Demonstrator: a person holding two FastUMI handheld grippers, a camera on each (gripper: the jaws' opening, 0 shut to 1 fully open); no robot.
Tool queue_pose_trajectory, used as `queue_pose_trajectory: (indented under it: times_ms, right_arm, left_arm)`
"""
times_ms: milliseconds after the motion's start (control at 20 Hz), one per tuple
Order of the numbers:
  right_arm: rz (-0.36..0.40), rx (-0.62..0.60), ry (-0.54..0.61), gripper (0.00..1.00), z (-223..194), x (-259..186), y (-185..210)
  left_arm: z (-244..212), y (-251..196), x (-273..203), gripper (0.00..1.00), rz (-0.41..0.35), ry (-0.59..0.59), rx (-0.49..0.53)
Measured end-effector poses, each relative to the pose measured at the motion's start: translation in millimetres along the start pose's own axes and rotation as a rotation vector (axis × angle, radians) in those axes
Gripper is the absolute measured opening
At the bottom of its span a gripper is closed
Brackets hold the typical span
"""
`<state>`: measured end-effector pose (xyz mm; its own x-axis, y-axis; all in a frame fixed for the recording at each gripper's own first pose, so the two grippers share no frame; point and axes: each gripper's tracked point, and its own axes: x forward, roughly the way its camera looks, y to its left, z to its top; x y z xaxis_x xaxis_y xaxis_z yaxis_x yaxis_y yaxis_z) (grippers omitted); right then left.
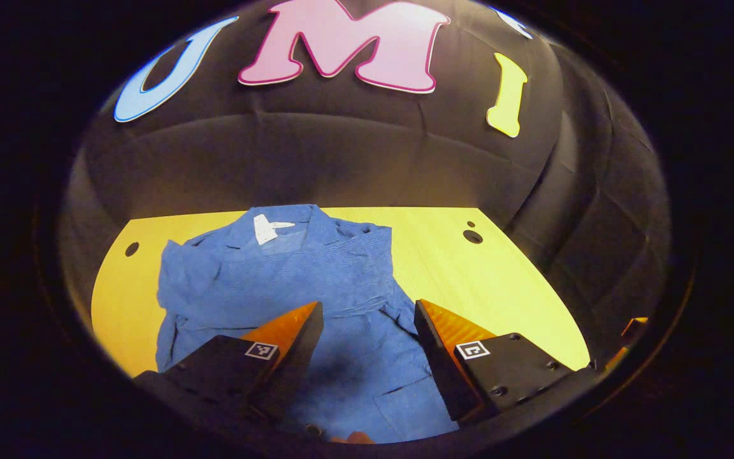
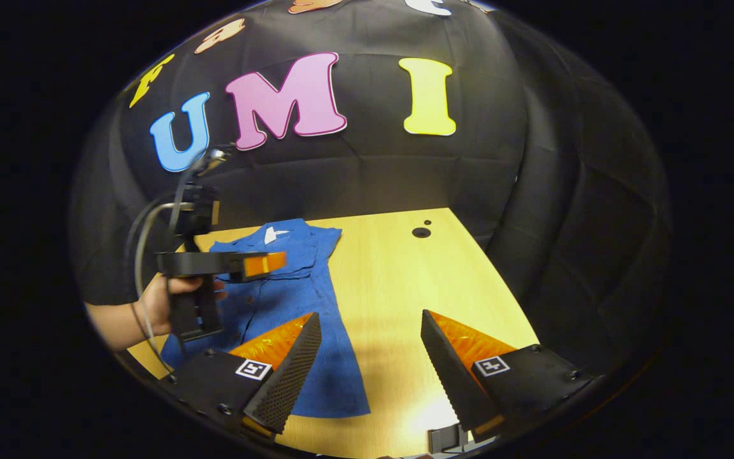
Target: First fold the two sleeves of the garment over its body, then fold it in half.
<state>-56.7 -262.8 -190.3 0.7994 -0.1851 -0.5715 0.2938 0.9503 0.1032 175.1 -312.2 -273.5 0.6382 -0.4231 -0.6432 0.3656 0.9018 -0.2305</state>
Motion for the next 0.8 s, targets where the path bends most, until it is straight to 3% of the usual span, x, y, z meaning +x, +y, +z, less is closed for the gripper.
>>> queue_pose_trajectory:
  times_ms: [150,350,400,450,700,800]
  right_arm:
    - [0.032,-0.006,0.058,0.99,-25.9,9.7,12.0]
    - [0.057,-0.048,0.178,1.00,-75.2,18.9,23.4]
    - [0.061,-0.053,0.206,0.94,-88.7,20.5,24.3]
    - [0.065,-0.055,0.237,1.00,-102.5,22.2,24.6]
    - [0.060,-0.037,0.369,1.00,-152.8,36.0,23.3]
    - [0.040,-0.050,0.403,1.00,-164.2,38.1,19.0]
  left_arm:
    - [-41.4,35.3,-62.4,0.84,0.050,0.006,0.017]
    - [-126.2,90.5,-129.2,0.84,0.151,0.112,0.027]
    - [-151.5,103.8,-141.1,0.84,0.179,0.152,0.018]
    - [-177.5,119.0,-153.5,0.84,0.218,0.195,-0.002]
    - [-253.1,178.8,-200.8,0.84,0.374,0.296,-0.136]
    - [-273.7,188.0,-203.2,0.84,0.396,0.338,-0.158]
